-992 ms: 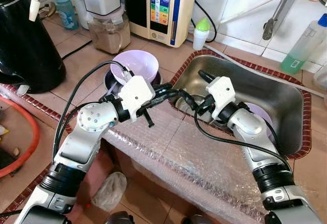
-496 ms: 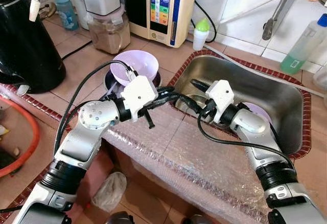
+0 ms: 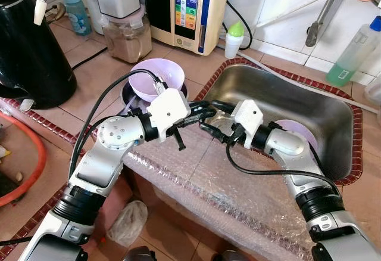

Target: Kitchen organization

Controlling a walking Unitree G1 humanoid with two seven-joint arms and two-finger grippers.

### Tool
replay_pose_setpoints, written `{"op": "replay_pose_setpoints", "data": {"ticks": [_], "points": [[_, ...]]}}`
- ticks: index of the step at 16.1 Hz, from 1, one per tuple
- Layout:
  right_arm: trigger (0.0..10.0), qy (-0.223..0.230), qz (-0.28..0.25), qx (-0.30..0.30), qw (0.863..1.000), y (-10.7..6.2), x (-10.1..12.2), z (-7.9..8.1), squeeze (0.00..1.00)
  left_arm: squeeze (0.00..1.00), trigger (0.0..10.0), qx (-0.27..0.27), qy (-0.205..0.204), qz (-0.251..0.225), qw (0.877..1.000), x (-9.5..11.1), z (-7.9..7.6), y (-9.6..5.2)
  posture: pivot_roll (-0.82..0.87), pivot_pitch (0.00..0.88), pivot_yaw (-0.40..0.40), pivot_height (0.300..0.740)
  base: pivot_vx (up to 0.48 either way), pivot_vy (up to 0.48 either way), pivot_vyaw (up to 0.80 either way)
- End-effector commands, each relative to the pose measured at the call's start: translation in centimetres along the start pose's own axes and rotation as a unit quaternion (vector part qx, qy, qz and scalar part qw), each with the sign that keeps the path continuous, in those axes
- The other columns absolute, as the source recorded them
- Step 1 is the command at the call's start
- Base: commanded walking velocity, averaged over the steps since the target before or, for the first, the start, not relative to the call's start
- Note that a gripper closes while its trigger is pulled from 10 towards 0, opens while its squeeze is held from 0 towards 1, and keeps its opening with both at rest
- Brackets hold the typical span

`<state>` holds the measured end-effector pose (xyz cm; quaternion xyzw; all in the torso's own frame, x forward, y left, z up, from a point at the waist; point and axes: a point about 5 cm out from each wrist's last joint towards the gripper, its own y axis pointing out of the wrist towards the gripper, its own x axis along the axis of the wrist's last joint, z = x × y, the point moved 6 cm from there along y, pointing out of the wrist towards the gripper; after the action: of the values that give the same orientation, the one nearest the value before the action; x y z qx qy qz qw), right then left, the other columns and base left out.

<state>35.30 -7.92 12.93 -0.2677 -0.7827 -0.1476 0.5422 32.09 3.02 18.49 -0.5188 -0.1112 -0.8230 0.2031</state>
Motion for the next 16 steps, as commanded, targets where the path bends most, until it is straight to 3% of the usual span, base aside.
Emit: {"op": "replay_pose_setpoints", "data": {"ticks": [1,2,16], "points": [[1.0,-0.008,-0.007,-0.008,1.0,0.2,0.3,-0.5,0.0,0.0,0.0,-0.013,0.011,-0.005,1.0,0.6,-0.4,0.3,0.04,0.0,-0.001,0.74,0.0,0.0,0.0],[0.0,-0.003,-0.01,-0.013,1.0,0.2,0.3,-0.6,0.0,0.0,0.0,-0.016,0.012,-0.004,1.0,0.5,-0.5,0.3,0.04,0.0,-0.002,0.74,0.0,0.0,0.0],[0.0,-0.021,0.007,-0.061,0.998,0.0,-0.5,-2.5,0.0,0.0,0.0,-0.018,0.014,0.004,1.0,-0.1,-0.7,0.4,0.04,0.0,0.002,0.74,0.0,0.0,0.0]]}}
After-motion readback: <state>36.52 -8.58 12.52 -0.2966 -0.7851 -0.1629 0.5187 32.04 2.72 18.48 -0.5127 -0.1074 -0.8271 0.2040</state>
